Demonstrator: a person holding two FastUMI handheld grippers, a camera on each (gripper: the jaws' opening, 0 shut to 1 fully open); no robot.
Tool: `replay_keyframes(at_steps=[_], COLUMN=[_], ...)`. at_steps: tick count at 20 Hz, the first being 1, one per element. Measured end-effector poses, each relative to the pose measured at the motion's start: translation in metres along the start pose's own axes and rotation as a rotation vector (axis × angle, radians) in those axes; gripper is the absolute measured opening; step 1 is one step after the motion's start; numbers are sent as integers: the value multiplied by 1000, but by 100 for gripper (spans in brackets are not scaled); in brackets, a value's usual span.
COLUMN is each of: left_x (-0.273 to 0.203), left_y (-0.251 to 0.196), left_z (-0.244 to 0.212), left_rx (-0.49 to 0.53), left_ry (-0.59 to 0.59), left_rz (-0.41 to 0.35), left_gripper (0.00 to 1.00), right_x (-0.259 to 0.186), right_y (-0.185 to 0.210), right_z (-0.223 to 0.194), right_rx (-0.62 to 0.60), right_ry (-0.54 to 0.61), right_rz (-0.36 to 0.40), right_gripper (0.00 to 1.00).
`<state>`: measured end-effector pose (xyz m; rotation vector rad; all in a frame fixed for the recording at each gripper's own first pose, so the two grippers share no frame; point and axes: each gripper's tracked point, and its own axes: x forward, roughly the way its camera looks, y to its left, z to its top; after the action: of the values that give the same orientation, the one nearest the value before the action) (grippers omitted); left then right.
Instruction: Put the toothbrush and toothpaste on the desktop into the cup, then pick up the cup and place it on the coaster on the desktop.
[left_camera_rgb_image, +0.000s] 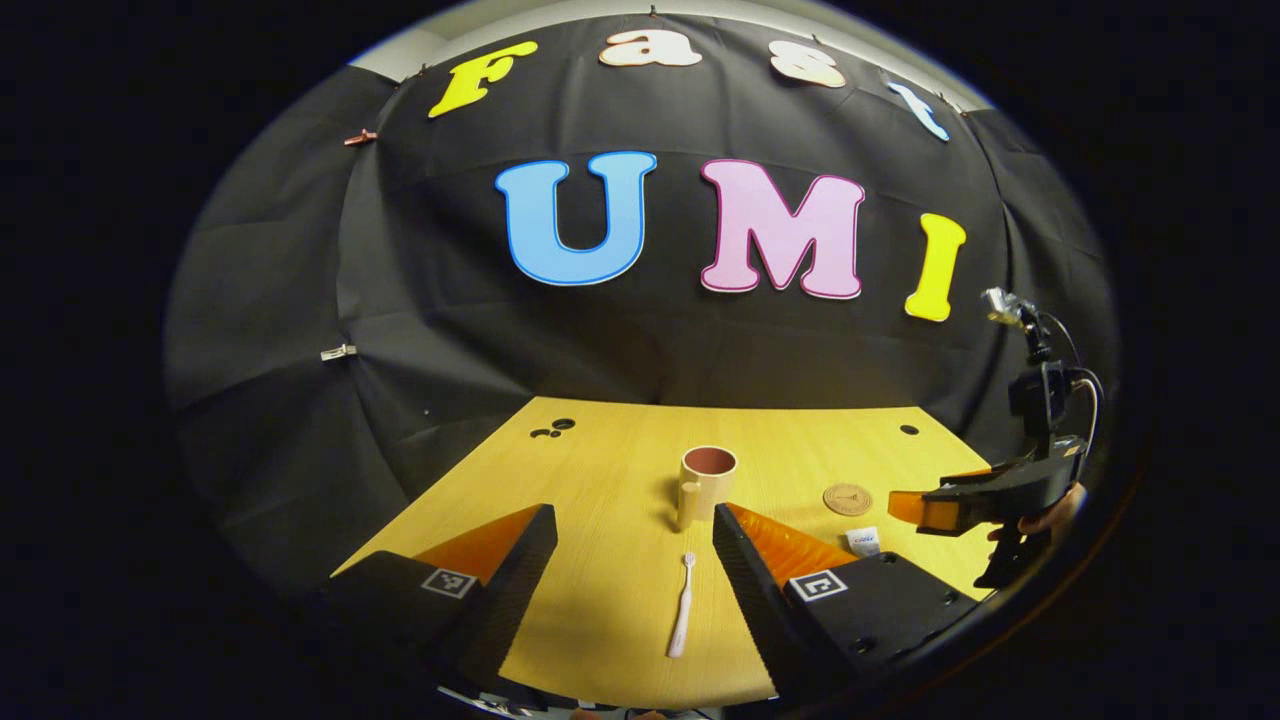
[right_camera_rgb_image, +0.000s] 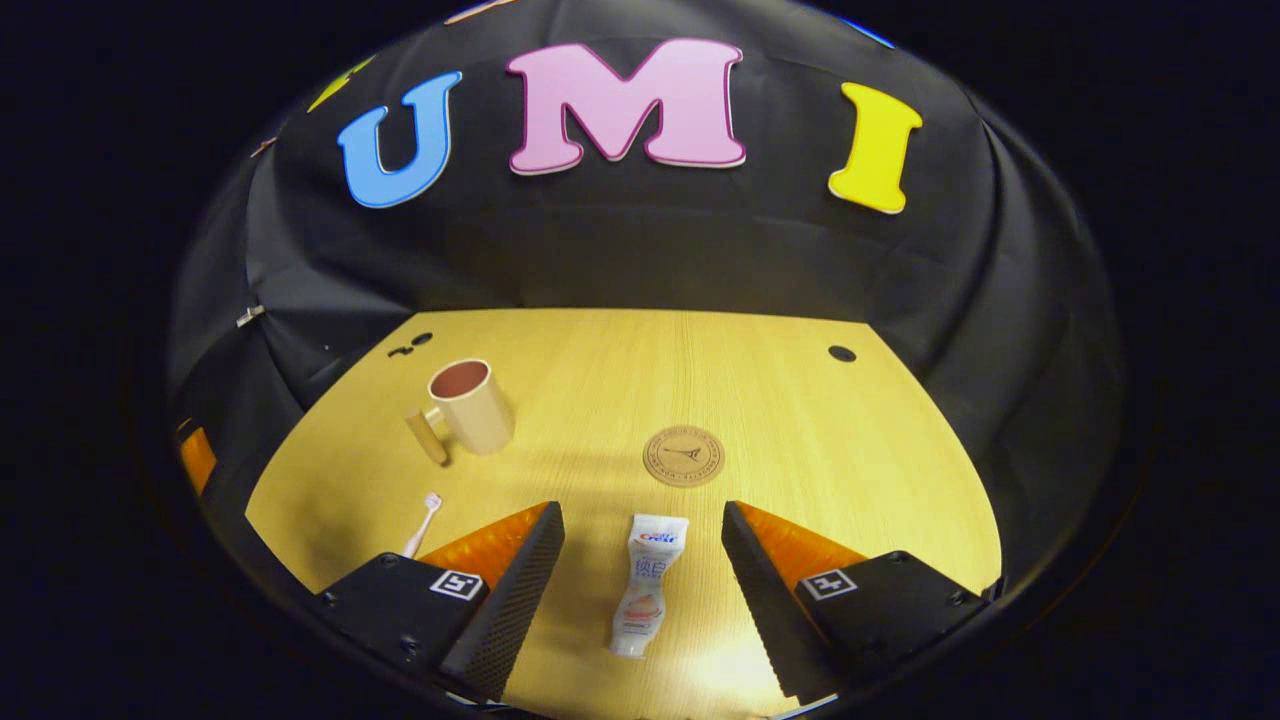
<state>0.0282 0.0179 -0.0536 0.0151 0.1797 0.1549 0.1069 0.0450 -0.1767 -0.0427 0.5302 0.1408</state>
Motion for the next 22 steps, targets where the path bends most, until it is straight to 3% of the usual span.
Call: replay_keyframes(at_steps=[6,16,21,22], left_x=[0,-1,2,3], left_y=[1,-6,-10,-11], left_z=[-30,-50,-51,-53], left_rx=[-27,-36,-33,-35], left_ry=[84,162,170,172], left_rz=[70,115,102,99], left_gripper=[98,97,97,98], right_x=[42,73,77,76], right_y=[-9,-6,-3,-2], right_z=[-63,-105,-108,-109], right_rx=[-2,-29,-63,-64], right_ry=[217,380,381,387], right_rz=[9,31,40,44], right_gripper=[98,96,78,65])
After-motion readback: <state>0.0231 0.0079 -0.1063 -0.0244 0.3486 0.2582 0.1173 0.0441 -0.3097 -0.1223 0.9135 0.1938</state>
